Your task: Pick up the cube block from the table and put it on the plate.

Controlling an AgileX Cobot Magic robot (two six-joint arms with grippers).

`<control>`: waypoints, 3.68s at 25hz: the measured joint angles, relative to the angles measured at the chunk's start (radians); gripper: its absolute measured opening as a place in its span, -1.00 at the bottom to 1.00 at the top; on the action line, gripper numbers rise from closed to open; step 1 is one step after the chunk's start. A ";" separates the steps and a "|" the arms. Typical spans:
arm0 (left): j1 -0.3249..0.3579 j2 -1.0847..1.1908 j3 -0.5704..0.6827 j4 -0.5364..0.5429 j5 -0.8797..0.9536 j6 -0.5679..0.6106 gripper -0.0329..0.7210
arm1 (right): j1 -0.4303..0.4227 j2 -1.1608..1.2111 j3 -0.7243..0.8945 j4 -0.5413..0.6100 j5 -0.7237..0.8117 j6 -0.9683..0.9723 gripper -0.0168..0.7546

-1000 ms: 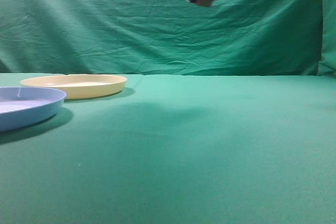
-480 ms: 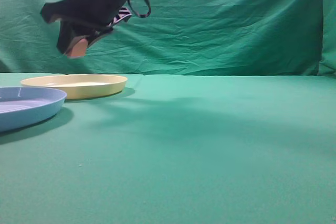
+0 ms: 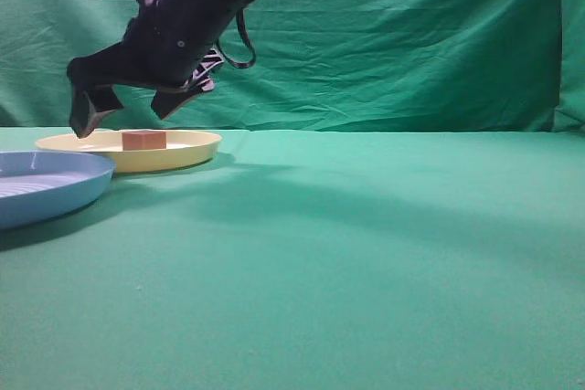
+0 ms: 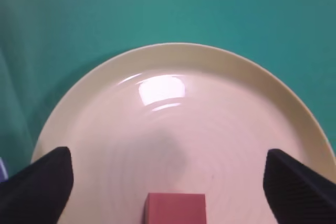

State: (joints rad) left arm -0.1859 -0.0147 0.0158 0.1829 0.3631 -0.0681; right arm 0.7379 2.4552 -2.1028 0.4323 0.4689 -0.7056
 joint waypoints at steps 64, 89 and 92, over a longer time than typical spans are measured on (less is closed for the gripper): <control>0.000 0.000 0.000 0.000 0.000 0.000 -0.91 | -0.666 -2.130 1.663 -0.200 0.118 0.496 -0.96; 0.000 0.000 0.000 0.000 0.000 0.000 -0.91 | -0.679 -2.465 2.129 -0.266 -0.090 0.454 -0.96; 0.000 0.000 0.000 0.000 0.000 0.000 -0.91 | -0.679 -2.465 2.129 -0.266 -0.090 0.454 -0.96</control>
State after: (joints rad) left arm -0.1859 -0.0147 0.0158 0.1829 0.3631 -0.0681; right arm 0.0593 -0.0101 0.0266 0.1658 0.3790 -0.2512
